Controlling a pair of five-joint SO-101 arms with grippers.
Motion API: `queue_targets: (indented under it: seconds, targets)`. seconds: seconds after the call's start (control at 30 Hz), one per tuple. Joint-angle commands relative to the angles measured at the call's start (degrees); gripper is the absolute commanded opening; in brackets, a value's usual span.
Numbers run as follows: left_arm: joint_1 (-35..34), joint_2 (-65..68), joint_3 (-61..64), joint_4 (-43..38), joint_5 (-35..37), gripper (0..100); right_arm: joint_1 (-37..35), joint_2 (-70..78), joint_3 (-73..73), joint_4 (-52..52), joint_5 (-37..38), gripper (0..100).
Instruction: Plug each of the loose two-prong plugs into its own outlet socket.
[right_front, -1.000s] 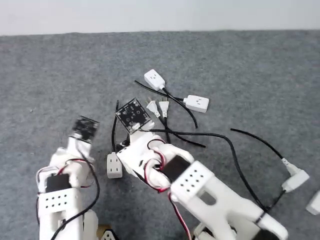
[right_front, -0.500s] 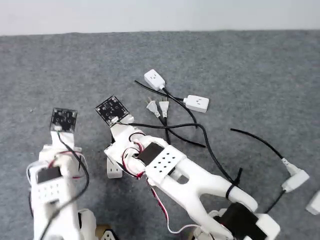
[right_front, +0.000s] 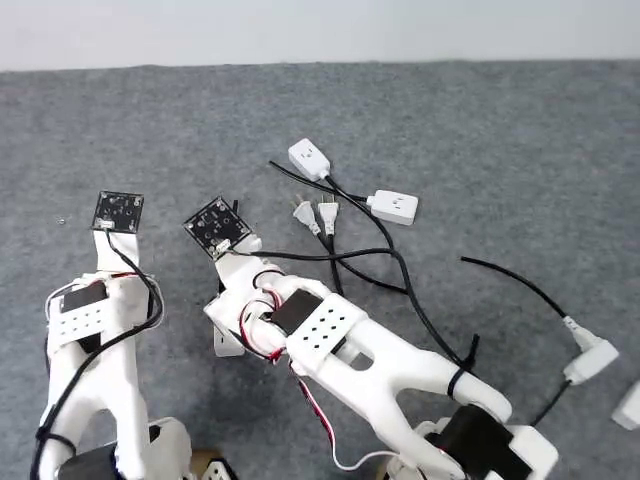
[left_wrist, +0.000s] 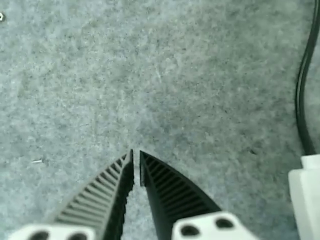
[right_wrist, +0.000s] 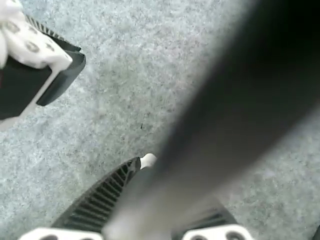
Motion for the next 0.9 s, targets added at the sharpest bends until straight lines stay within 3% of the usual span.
queue_targets:
  seconds: [0.0, 0.87]
  targets:
    - [-0.4, 0.2, -2.9, 0.4, 0.7, 2, -1.7, -0.4, -0.4, -1.0, 0.8, 0.9]
    - [-0.4, 0.4, -2.9, 0.3, 0.5, 2, 0.6, -0.4, 1.3, -1.8, 5.5, 0.9]
